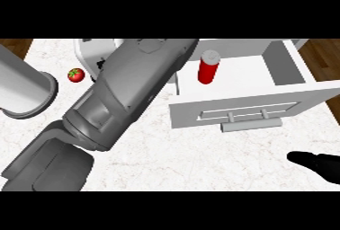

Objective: Pick up the can, place it into the drawer and close the drawer

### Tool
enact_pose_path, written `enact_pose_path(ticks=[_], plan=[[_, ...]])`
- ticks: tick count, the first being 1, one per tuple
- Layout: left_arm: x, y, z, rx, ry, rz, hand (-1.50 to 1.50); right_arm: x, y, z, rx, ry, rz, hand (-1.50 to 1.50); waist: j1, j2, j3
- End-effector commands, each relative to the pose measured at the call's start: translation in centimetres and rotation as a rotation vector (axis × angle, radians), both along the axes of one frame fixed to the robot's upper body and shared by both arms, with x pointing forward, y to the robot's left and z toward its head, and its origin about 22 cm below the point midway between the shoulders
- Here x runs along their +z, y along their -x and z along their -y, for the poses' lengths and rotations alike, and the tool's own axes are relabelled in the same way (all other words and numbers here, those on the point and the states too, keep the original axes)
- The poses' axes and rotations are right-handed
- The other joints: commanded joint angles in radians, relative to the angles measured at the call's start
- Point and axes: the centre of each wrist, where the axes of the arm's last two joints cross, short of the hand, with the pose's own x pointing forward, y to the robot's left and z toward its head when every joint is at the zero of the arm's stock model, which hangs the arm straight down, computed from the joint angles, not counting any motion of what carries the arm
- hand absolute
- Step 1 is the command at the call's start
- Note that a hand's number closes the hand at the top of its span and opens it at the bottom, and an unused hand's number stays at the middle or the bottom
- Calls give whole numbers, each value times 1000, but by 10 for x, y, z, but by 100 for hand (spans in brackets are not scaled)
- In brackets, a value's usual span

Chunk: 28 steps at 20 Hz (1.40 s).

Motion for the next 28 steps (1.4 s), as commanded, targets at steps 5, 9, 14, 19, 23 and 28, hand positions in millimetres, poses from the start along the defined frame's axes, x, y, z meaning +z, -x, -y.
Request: enact_pose_path(ticks=[5,9,14,19,23,28], plan=[[-1,-2,-3,-22,99,-9,-150,-4,-22,-14,-46,305,25,-150,33,1,-2],[12,-1,2,1,71,35,-150,-7,-47,-25,-71,415,50,-150,49,3,-1],[9,-1,2,2,25,40,-150,-51,-73,-49,-68,547,-1,-150,69,-6,-1],[-6,-6,-8,-22,33,22,-150,-62,-108,-65,-92,682,-17,-150,95,-12,-2],[12,-18,-37,-18,58,30,-150,-101,-123,-73,-98,759,-23,-150,104,-10,-2],[11,-15,-32,0,47,29,-150,-107,-164,-78,-143,797,-27,-150,128,-17,-2]])
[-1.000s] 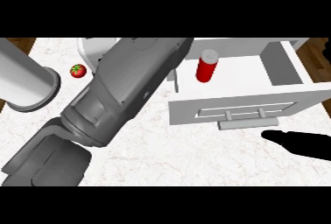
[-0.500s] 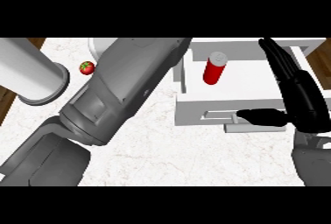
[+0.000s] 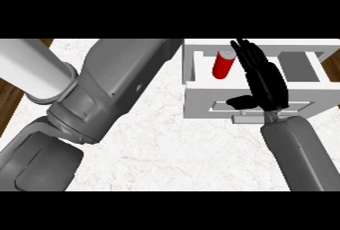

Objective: Pick up the can, place it into the drawer and close the drawer

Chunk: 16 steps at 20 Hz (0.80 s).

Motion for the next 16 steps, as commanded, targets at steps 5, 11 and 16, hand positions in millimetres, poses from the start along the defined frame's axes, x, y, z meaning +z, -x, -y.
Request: enact_pose_path(ticks=[5,11,16], plan=[[7,-10,-31,48,1,-10,-150,-34,-43,-11,-65,54,44,-150,19,-2,0],[17,-7,-39,23,-4,-14,-150,-20,-74,-12,-170,64,126,-150,56,-8,0],[-6,-7,-52,9,0,-19,-150,-14,-88,-32,-192,62,171,-150,68,-8,-1]])
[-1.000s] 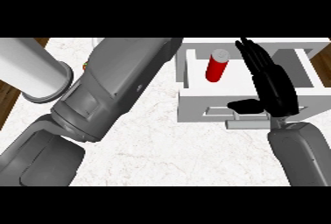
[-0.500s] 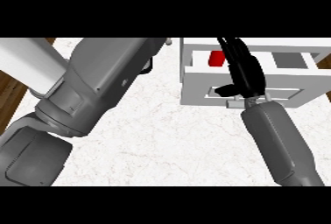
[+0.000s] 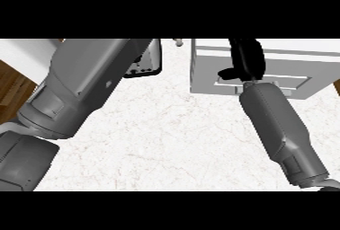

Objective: Pick up the can, place it into the drawer and close the drawer

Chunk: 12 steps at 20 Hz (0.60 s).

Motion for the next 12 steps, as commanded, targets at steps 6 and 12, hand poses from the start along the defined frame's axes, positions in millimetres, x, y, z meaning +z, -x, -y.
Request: enact_pose_path(ticks=[6,12], plan=[[-8,5,-15,-2,-4,-28,-150,26,-27,-1,-39,23,74,-150,29,1,0],[-3,5,-50,-30,-23,-16,-150,61,-41,-1,-38,6,95,-150,60,6,0]])
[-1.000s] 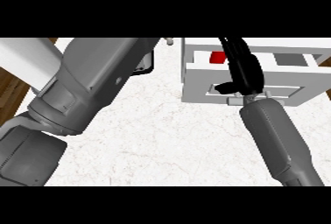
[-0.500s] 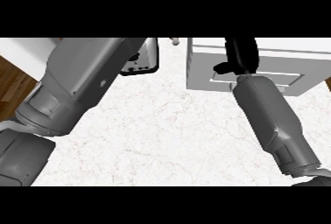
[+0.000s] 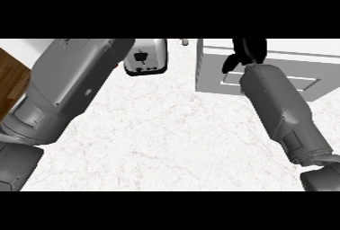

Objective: Pick up the can, place it into the drawer and close the drawer

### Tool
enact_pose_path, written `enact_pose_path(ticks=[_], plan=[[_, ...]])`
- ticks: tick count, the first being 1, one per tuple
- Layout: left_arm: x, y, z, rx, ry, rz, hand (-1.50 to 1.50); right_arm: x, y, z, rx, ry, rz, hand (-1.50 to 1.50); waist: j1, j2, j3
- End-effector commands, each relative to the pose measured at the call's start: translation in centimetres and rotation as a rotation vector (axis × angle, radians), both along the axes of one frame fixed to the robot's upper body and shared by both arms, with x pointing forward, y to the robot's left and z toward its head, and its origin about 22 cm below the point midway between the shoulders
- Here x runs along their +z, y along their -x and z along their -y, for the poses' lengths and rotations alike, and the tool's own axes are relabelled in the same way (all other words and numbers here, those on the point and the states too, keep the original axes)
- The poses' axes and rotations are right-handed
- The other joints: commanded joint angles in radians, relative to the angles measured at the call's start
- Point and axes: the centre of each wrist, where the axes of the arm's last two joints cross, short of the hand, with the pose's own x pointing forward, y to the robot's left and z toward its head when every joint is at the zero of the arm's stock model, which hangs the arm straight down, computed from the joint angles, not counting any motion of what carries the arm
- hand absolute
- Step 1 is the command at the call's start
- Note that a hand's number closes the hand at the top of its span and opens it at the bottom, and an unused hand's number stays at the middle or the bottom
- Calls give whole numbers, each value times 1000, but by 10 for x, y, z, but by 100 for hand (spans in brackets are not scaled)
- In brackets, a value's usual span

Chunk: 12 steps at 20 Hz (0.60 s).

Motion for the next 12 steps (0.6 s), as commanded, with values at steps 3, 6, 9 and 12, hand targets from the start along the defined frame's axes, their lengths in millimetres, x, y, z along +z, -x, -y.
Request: enact_pose_path(ticks=[3,6,9,12], plan=[[0,7,-10,-44,7,-1,-150,43,-14,-7,-6,-54,82,-150,34,0,-3],[-6,7,-20,-17,16,-4,-150,43,-13,-24,70,-145,94,-150,19,2,-1],[-9,11,-30,-25,-5,21,-150,47,-14,-22,88,-187,110,-150,27,-2,-2],[-2,13,-46,-12,-2,22,-150,52,-16,-18,110,-191,100,-150,22,-4,-2]])
